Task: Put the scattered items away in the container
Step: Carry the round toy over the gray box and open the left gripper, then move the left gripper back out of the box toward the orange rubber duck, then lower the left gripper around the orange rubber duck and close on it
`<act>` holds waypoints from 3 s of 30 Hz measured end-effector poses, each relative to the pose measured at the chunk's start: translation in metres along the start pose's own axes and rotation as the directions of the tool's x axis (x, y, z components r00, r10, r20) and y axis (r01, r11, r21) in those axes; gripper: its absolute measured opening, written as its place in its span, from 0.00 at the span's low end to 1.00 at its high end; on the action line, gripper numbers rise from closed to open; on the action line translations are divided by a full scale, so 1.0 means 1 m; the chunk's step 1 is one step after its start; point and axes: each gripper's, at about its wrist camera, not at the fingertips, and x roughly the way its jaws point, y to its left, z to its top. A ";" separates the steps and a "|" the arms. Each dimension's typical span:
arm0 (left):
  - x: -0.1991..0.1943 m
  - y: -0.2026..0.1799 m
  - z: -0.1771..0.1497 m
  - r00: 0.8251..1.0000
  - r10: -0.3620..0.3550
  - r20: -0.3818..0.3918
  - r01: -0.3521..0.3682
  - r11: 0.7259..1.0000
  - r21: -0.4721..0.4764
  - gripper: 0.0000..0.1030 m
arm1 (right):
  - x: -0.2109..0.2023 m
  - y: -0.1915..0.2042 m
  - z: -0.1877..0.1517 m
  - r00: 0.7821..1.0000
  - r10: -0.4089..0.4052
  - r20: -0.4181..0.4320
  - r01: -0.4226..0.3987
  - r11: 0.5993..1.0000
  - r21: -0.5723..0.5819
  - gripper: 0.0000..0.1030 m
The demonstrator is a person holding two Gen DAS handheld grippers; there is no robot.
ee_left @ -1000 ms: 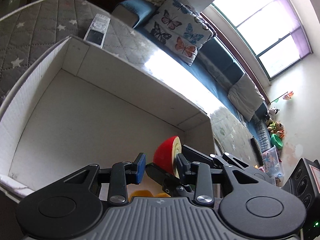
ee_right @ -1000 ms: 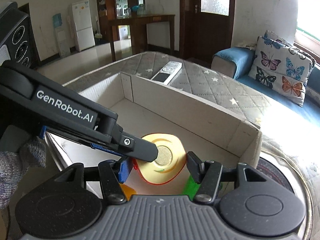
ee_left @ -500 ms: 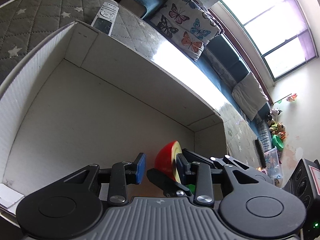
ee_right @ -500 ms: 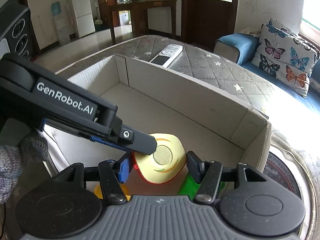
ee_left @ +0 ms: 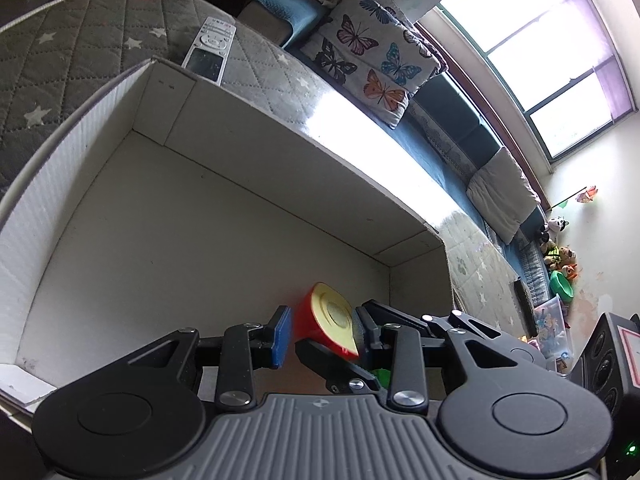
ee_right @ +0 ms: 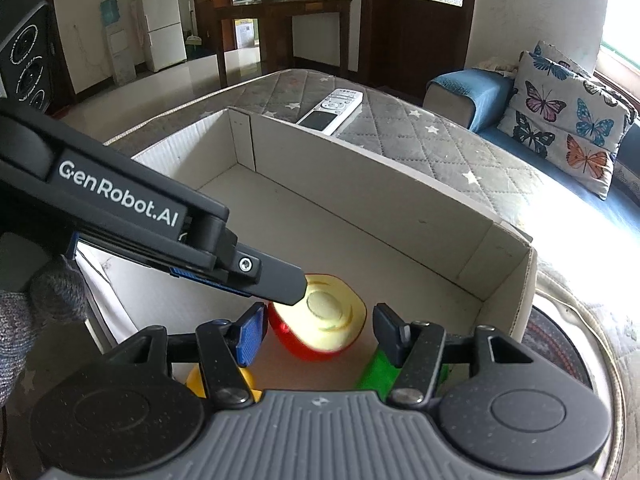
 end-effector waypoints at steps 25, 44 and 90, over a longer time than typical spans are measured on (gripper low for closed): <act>-0.079 -0.049 -0.087 0.993 0.036 0.112 -0.055 0.983 0.174 0.35 | -0.109 0.036 -0.072 0.978 -0.078 0.195 0.082 0.997 -0.015 0.64; -0.097 -0.055 -0.169 0.988 0.085 0.132 -0.112 0.970 0.217 0.35 | -0.151 0.057 -0.151 0.966 -0.104 0.237 0.093 0.994 0.058 0.68; -0.061 -0.096 -0.213 0.996 0.083 0.016 -0.083 0.933 0.350 0.35 | -0.154 0.027 -0.202 0.979 -0.098 0.179 0.084 0.993 0.084 0.86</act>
